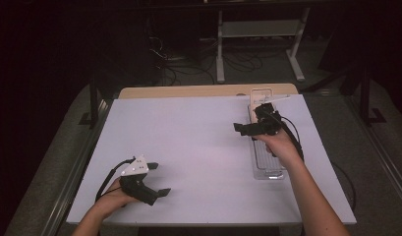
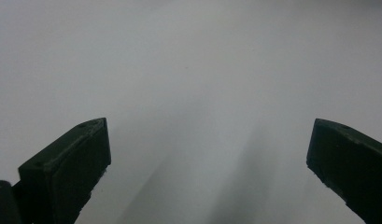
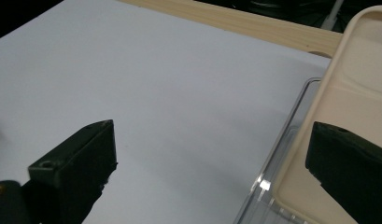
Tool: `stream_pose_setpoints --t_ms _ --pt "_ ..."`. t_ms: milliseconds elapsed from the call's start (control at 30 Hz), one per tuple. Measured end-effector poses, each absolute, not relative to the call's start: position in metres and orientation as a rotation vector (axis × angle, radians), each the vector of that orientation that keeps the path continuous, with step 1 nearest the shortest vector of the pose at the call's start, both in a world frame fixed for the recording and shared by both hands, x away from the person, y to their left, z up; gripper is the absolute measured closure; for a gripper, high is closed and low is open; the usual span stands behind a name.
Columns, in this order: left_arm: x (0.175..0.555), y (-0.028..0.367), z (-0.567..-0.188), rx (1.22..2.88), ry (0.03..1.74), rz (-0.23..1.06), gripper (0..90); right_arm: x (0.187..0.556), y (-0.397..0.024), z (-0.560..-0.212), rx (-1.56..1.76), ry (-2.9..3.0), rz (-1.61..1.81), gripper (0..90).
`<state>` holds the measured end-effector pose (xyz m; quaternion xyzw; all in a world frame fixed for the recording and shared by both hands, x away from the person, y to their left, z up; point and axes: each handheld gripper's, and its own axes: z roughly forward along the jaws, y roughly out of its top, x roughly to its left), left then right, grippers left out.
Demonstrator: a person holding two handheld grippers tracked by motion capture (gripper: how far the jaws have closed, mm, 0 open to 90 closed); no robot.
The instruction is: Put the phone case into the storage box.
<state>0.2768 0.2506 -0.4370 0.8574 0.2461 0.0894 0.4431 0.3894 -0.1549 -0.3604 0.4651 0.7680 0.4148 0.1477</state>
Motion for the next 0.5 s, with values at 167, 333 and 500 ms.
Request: stream_pose_setpoints --t_ms 167,333,500 --pt "0.277 0.250 -0.437 2.129 0.613 0.218 0.0 0.375 -0.154 -0.364 1.329 2.225 1.220 1.5" --pt "0.277 0.251 -0.436 2.134 0.613 0.215 0.0 0.361 -0.152 -0.370 1.291 2.252 1.236 1.5" --pt "0.279 0.251 -0.432 2.134 0.611 0.204 0.0 0.349 -0.152 -0.375 1.266 2.279 1.255 1.5"
